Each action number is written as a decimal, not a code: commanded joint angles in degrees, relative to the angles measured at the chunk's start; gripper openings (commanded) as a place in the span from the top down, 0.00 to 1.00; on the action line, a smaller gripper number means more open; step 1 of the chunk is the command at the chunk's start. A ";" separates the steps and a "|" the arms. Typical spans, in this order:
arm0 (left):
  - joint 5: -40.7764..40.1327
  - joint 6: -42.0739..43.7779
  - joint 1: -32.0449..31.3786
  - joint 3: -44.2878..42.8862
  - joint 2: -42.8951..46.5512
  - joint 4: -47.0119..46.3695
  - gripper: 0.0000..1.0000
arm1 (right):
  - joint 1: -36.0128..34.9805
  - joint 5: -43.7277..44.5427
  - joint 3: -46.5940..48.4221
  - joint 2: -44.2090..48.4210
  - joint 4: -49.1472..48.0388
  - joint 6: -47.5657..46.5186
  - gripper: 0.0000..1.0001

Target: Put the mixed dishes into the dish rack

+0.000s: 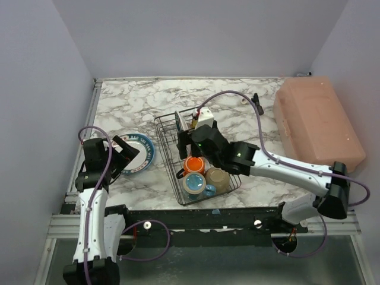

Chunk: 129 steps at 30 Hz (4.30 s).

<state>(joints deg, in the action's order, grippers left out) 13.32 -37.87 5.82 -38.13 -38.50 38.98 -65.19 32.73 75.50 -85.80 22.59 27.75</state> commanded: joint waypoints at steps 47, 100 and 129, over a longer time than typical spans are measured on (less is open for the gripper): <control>-3.32 -10.44 19.80 7.85 -9.20 -5.16 1.00 | -0.20 -5.55 -19.17 21.24 -14.07 -0.21 0.00; 26.13 6.35 -2.83 -9.46 5.08 -10.31 0.45 | 1.74 -20.97 -19.60 16.38 -35.76 14.19 0.99; -26.70 12.91 -4.07 -7.84 17.77 5.32 0.30 | -6.02 35.75 29.71 -21.18 21.70 2.59 1.00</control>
<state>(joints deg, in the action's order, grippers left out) -12.47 -26.00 2.11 -46.41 -21.41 45.08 -70.87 58.28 100.86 -104.27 38.22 31.27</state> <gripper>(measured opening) 0.694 0.090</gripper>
